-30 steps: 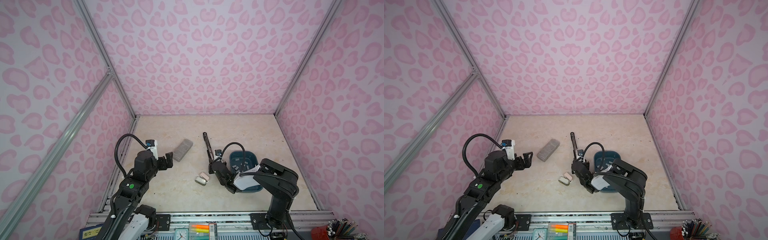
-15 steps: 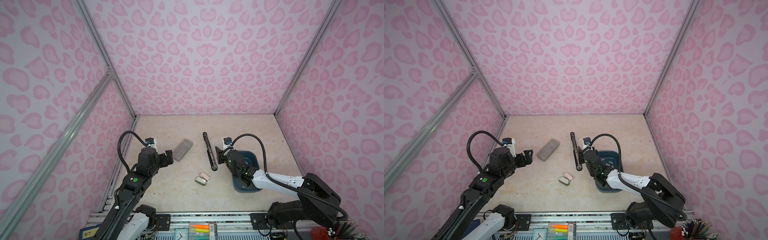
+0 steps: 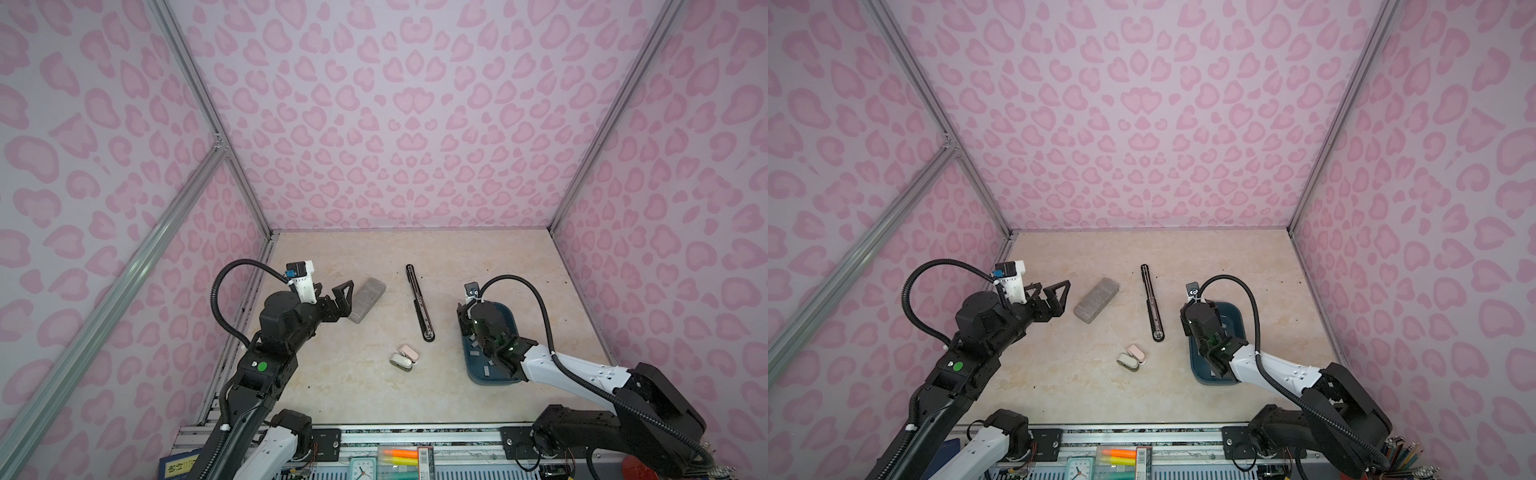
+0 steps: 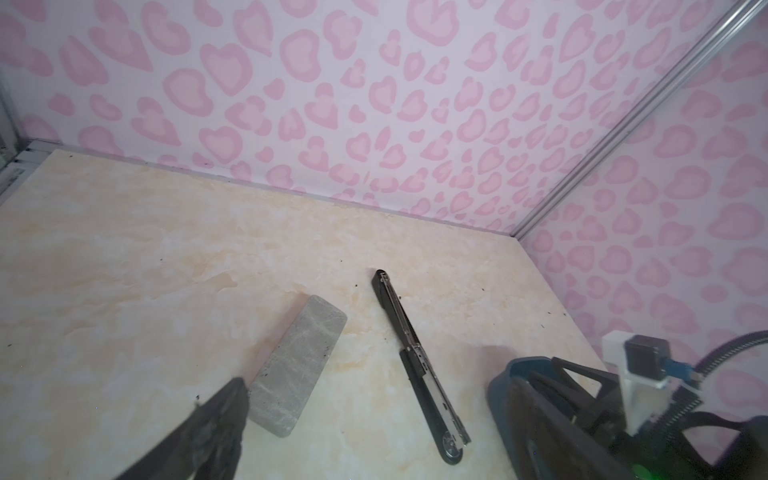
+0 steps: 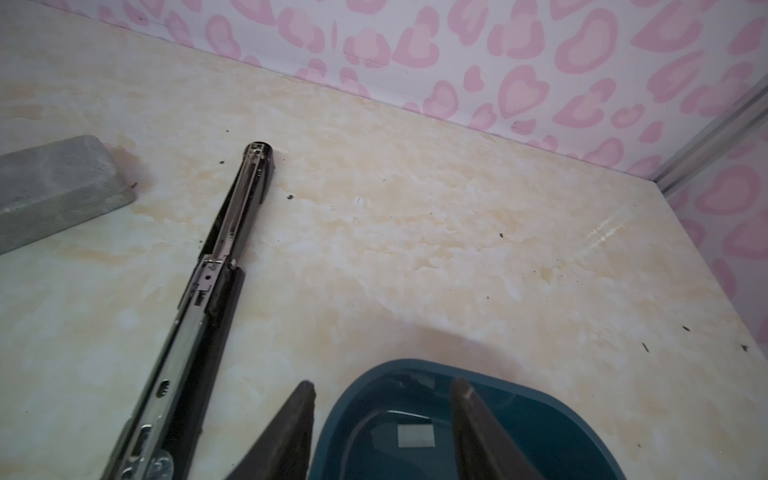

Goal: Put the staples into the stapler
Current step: 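Open the right gripper and move it over the teal tray, then move the left gripper down toward the pink and white staple boxes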

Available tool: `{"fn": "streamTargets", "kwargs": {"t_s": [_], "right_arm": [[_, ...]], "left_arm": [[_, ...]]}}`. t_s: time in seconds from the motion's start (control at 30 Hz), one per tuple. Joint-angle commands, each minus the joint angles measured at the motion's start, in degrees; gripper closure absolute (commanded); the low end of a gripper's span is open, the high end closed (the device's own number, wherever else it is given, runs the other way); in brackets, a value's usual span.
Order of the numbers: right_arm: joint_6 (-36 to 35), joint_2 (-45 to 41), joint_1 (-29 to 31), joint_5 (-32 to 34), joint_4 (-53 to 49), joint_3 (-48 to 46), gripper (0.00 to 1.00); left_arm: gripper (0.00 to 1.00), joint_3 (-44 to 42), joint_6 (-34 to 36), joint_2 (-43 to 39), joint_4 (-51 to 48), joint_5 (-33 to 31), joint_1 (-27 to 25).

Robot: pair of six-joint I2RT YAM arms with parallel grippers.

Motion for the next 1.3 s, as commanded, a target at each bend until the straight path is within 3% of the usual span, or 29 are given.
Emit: {"fn": "streamTargets", "kwargs": {"t_s": [0.0,0.17,0.23,0.37,0.43,0.6,0.73,0.93,1.03,1.13,1.27], "right_arm": [[1.49,-0.45,-1.39,0.62,2.78,-1.78,0.46],[2.79,-4.92,-3.14,-1.25,8.23,-7.18,0.39],[3.15,-6.84,-3.99,-2.56,11.46,-9.85,0.34],[3.42,-7.11,-4.95,-4.92,11.71,-10.26,0.33],[3.51,-6.45,-5.07,-4.98,11.19,-9.61,0.33],[3.76,-6.65,-5.17,-4.83,11.54,-9.89,0.32],[3.78,-7.13,-5.43,-5.67,11.96,-10.37,0.30],[3.43,-4.63,-5.47,-6.83,10.82,-8.49,0.30],[3.25,-3.43,-5.50,-7.29,10.15,-7.53,0.31],[3.25,-3.09,-5.52,-7.29,10.22,-7.30,0.31],[3.25,-2.99,-5.48,-7.24,10.17,-7.22,0.31]], "left_arm": [[0.03,6.82,0.41,1.83,0.39,7.54,0.05],[0.02,15.33,14.88,7.07,-0.62,8.03,0.05],[0.07,17.20,25.23,8.29,-2.56,11.13,0.05],[0.05,16.28,43.59,8.98,-4.66,16.23,0.03],[0.12,15.96,55.98,10.41,-8.79,18.60,-0.01],[0.12,17.31,77.38,17.74,-20.24,16.61,-0.90],[0.11,18.24,89.33,22.52,-24.53,10.47,-8.14],[0.10,17.74,97.84,29.67,-28.95,7.14,-15.45],[0.13,17.06,101.51,32.51,-32.07,2.07,-18.86],[0.14,16.67,101.97,34.87,-32.04,-5.24,-24.57],[0.19,19.85,100.99,39.29,-34.00,-10.12,-28.61]]}}
